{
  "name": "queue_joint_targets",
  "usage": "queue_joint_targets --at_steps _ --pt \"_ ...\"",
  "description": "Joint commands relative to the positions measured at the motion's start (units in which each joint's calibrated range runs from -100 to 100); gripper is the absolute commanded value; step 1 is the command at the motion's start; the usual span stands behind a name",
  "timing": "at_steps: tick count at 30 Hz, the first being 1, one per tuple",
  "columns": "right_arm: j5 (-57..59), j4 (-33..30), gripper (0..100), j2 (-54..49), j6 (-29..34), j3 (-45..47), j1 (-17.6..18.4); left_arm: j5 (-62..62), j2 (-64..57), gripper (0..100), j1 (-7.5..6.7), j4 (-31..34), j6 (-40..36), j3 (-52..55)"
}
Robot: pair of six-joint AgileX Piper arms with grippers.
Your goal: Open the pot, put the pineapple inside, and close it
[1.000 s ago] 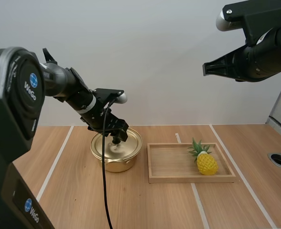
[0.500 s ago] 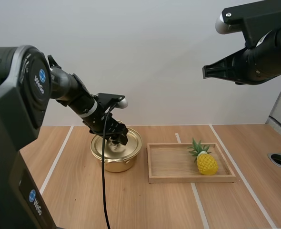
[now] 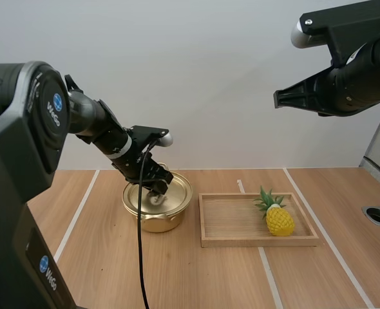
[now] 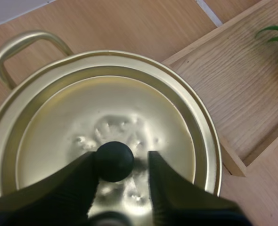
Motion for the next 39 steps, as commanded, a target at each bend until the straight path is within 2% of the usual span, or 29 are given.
queue_joint_targets --at_steps 1,15,19,28,39 --pt "0.22 -0.07 0 -0.27 0.11 -0.49 -0.23 0.59 0.23 1 -0.11 -0.94 -0.52 0.29" --pt "0.37 -0.07 0 0.43 0.11 -0.49 -0.23 0.59 0.23 0 -0.11 -0.94 -0.98 0.29" --pt "0.42 -0.32 0 0.43 0.11 -0.49 -0.23 0.41 -0.75 0 -0.11 -3.17 -0.97 -0.59" --pt "0.42 -0.32 0 0.43 0.11 -0.49 -0.23 -11.32 -10.81 0 -0.11 -4.59 -0.97 -4.61" --pt "0.42 -0.32 0 0.43 0.11 -0.49 -0.23 -30.70 -26.96 0 -0.11 -10.49 -0.97 -4.76"
